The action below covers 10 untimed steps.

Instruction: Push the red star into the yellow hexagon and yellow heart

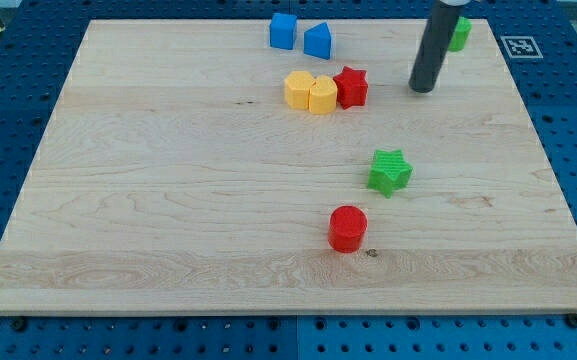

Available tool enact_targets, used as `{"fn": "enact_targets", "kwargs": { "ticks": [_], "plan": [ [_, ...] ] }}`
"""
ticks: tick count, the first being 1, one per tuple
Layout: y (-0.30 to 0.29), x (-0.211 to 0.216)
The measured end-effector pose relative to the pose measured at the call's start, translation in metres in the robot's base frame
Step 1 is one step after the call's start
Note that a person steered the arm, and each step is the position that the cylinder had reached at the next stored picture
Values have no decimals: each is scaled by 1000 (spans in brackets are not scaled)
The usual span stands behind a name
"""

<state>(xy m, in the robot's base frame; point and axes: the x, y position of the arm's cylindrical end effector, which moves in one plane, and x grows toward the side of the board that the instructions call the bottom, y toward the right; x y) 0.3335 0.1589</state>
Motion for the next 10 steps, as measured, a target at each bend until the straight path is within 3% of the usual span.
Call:
{"fn": "enact_targets", "kwargs": {
  "ticks": [2,5,8,10],
  "plan": [
    [-81,3],
    [-134,13],
    [-113,43],
    [-128,56]
  ]
}}
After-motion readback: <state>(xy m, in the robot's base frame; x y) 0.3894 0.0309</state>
